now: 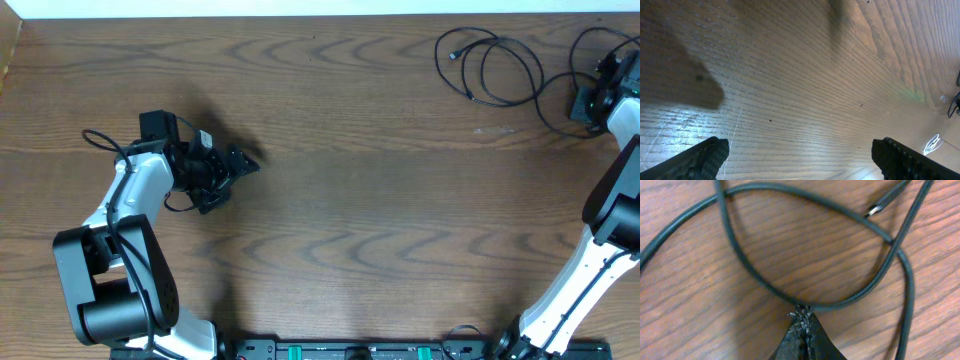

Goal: Untangle cables

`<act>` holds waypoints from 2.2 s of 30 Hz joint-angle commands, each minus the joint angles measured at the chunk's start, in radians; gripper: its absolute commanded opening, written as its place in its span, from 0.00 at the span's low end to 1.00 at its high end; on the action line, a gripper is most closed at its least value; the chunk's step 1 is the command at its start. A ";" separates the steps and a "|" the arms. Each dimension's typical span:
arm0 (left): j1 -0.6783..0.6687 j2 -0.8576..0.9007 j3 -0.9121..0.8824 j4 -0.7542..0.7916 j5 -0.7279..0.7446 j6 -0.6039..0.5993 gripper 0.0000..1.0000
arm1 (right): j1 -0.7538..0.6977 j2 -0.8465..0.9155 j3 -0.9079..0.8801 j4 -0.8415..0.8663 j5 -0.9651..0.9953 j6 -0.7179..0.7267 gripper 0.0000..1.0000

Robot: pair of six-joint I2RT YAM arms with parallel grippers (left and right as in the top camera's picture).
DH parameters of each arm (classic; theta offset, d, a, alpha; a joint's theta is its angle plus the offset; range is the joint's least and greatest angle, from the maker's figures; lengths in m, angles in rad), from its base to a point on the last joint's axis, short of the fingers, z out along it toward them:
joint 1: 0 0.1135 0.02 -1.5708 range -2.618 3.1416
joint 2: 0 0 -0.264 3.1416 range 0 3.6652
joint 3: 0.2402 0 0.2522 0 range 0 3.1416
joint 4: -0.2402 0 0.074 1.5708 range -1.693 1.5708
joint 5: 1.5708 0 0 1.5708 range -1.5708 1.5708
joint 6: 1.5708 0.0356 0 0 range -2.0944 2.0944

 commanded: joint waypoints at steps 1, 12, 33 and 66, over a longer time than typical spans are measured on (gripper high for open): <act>0.005 0.004 0.005 0.000 -0.010 -0.002 0.98 | -0.012 -0.093 0.002 -0.021 -0.083 0.003 0.01; 0.005 0.004 0.005 0.000 -0.010 -0.002 0.98 | 0.030 -0.152 -0.001 -0.203 -0.100 0.037 0.01; 0.005 0.004 0.005 0.000 -0.010 -0.002 0.98 | 0.288 0.023 -0.001 -0.216 -0.187 0.074 0.01; 0.005 0.004 0.005 0.000 -0.010 -0.002 0.98 | 0.487 0.092 -0.001 0.234 -0.111 0.257 0.01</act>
